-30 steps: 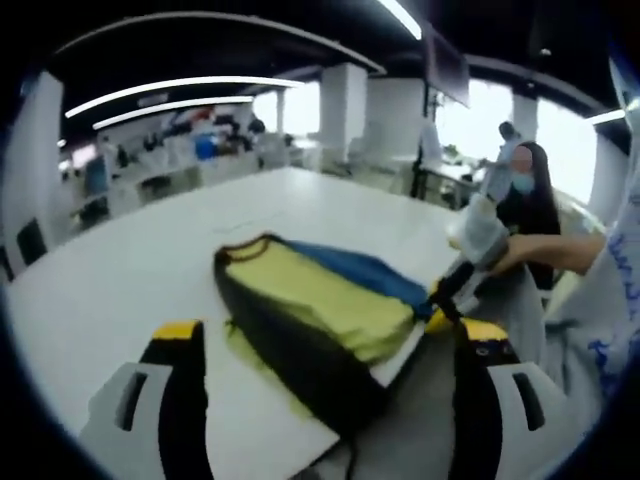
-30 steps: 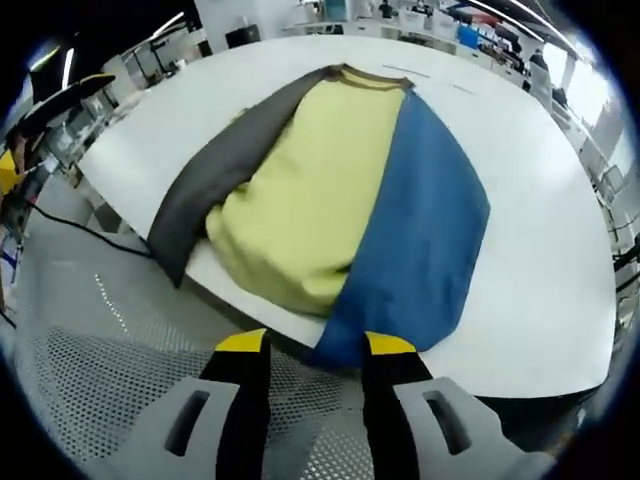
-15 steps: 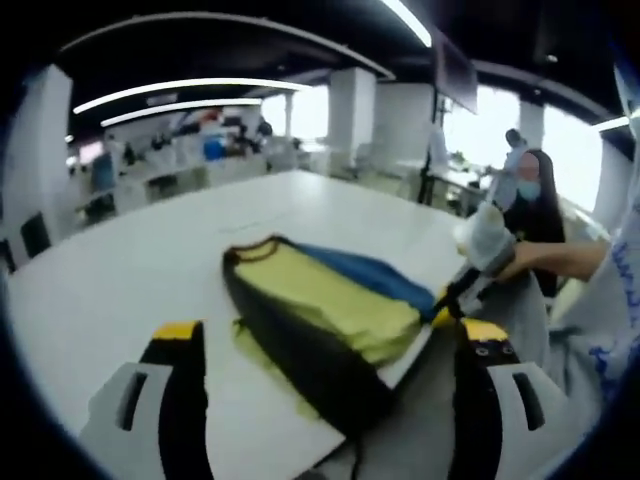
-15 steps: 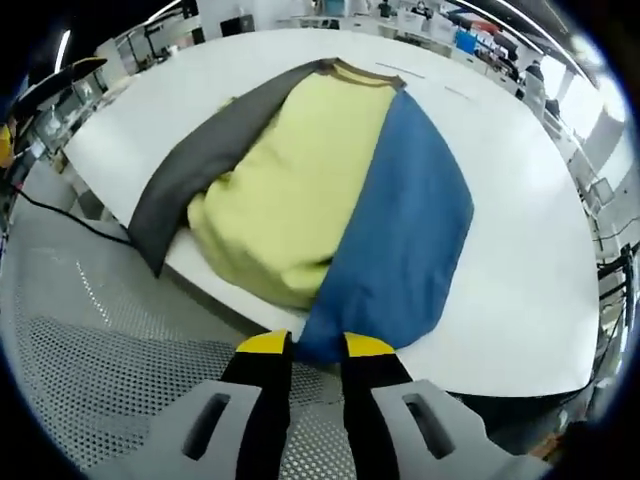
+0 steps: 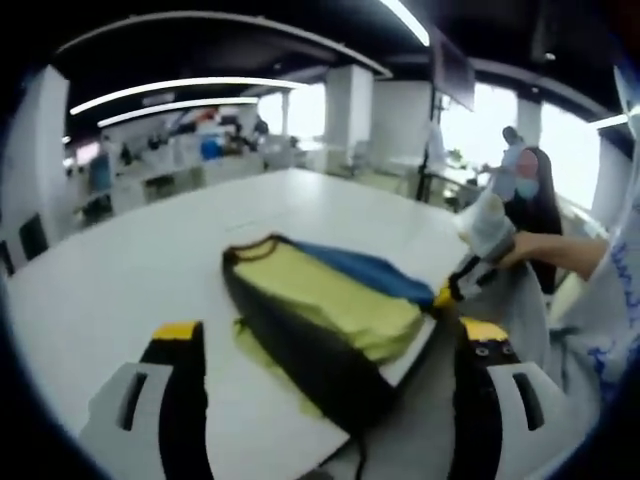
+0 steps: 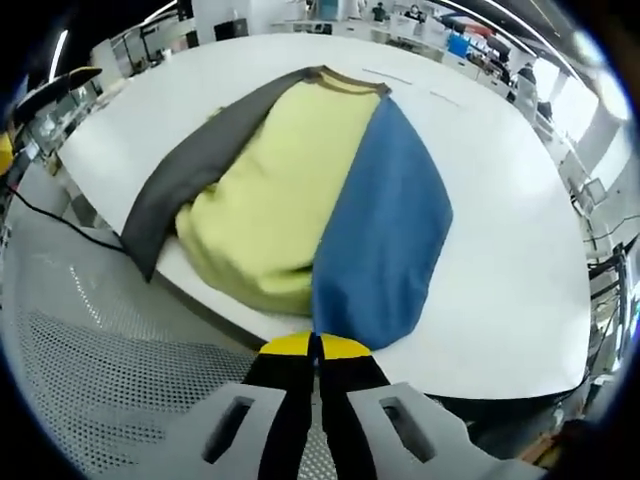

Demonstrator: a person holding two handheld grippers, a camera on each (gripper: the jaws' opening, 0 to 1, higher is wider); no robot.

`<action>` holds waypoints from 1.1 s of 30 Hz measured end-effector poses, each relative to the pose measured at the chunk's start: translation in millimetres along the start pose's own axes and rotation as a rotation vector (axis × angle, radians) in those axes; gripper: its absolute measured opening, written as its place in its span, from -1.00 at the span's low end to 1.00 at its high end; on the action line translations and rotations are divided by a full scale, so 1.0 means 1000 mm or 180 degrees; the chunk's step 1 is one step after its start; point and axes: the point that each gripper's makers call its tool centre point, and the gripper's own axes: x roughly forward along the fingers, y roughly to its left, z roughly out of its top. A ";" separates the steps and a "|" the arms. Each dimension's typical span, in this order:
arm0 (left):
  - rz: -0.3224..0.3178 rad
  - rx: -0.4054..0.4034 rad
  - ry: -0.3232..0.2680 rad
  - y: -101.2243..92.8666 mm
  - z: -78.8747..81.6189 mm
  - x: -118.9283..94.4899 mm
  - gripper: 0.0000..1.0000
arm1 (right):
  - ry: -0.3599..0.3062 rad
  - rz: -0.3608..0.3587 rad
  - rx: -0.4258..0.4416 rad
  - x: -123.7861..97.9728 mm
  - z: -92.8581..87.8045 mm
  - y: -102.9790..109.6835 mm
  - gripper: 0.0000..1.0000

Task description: Fold the garment on the visible template until the final outline fits inside the template.

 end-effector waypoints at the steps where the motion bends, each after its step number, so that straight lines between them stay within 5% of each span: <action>1: 0.0012 -0.0009 0.0005 0.001 0.000 0.000 0.99 | 0.0008 -0.0007 -0.0005 0.000 -0.001 -0.002 -0.98; 21: -0.0100 0.0223 0.0098 -0.013 0.018 0.023 0.99 | -0.0289 -0.0417 0.0046 -0.033 0.011 -0.079 -0.98; 33: 0.0125 0.0195 0.0189 -0.015 0.020 0.024 0.99 | -0.0371 -0.0452 -0.0035 -0.035 0.022 -0.123 -0.98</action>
